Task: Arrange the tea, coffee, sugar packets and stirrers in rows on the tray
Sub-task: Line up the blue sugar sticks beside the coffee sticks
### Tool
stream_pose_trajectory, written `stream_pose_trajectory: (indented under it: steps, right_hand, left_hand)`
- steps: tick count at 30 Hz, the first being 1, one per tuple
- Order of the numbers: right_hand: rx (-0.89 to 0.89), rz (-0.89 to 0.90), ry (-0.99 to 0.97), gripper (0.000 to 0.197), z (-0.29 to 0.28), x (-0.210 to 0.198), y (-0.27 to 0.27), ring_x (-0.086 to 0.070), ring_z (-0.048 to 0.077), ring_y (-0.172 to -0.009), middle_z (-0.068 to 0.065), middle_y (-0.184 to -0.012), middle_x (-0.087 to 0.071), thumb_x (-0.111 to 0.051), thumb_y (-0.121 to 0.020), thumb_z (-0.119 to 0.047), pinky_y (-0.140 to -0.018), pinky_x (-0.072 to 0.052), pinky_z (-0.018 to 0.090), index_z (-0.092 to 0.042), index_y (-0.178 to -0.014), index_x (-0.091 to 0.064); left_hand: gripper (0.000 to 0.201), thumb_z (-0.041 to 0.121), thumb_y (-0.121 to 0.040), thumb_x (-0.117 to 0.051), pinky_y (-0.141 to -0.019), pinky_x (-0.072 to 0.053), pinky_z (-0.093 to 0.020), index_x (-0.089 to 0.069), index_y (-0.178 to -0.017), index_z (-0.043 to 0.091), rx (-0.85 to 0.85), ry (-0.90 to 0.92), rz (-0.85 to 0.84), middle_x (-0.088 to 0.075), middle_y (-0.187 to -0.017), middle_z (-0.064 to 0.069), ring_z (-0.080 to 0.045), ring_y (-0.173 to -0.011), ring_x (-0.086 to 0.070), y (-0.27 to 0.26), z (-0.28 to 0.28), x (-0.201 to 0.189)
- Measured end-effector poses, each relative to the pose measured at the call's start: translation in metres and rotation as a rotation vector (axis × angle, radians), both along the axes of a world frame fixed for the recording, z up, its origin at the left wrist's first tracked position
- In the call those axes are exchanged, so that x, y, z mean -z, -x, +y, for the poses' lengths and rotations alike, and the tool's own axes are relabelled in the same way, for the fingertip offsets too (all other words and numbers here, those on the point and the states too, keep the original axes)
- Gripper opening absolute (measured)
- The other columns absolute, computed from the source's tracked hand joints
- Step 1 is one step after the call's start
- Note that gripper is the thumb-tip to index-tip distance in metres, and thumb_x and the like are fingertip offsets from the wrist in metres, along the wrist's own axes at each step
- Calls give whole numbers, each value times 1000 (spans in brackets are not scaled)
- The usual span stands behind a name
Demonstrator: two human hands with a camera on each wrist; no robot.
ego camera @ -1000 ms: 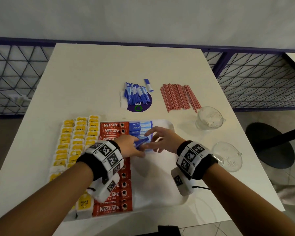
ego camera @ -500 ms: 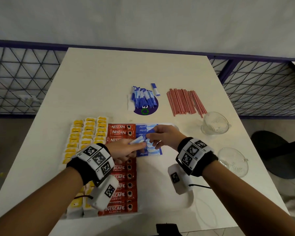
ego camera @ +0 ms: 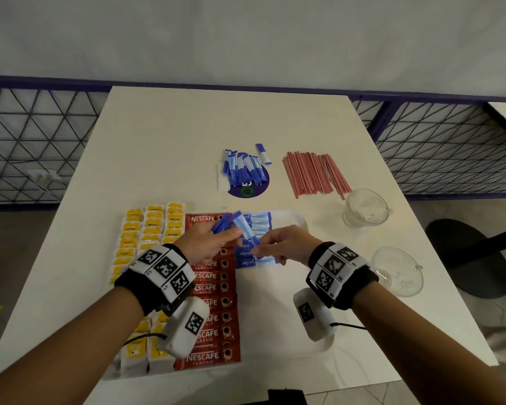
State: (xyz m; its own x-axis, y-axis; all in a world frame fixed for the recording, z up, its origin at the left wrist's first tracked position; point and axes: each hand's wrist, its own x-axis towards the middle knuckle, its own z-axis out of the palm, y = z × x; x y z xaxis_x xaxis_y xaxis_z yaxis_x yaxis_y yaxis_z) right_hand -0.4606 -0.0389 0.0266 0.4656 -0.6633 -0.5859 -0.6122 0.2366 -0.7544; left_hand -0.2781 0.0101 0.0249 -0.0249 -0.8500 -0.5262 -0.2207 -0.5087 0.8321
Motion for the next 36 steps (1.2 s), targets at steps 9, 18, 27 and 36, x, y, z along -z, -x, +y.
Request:
stream_pose_trajectory:
  steps: [9,18,27,36]
  right_hand:
    - [58,-46,-97,23,16,7,-2,-45,14,-51,13,-67,-58,-71,-80,-18,-51,-39,19,-9,-62,-62]
    - [322,-172,-145,8,6,11,29,-52,7,-42,8,-64,-54,-61,-86,-3,-42,-43,17,-3,-78,-58]
    - [62,254,-105,9,6,28,36,-46,10,-52,2,-62,-55,-64,-83,-9,-48,-42,16,-4,-90,-66]
    - [29,389,-119,18,2,35,25,-46,12,-47,3,-56,-53,-67,-81,-16,-38,-41,16,-6,-68,-60]
  left_hand:
    - [23,24,-88,-61,-36,-30,-5,-64,-103,7,97,104,-173,-50,-62,9,2,-42,-40,26,0,3]
    - [26,31,-84,-66,-64,-42,-19,-66,-87,5,338,90,-404,-64,-83,-5,-18,-78,-58,25,-2,17]
    - [13,26,-85,-65,-80,-44,-26,-64,-96,18,446,112,-612,-59,-97,4,-14,-92,-57,28,-5,21]
    - [30,47,-87,-57,-70,-41,-24,-57,-101,20,631,47,-926,-55,-98,4,-12,-85,-53,34,0,24]
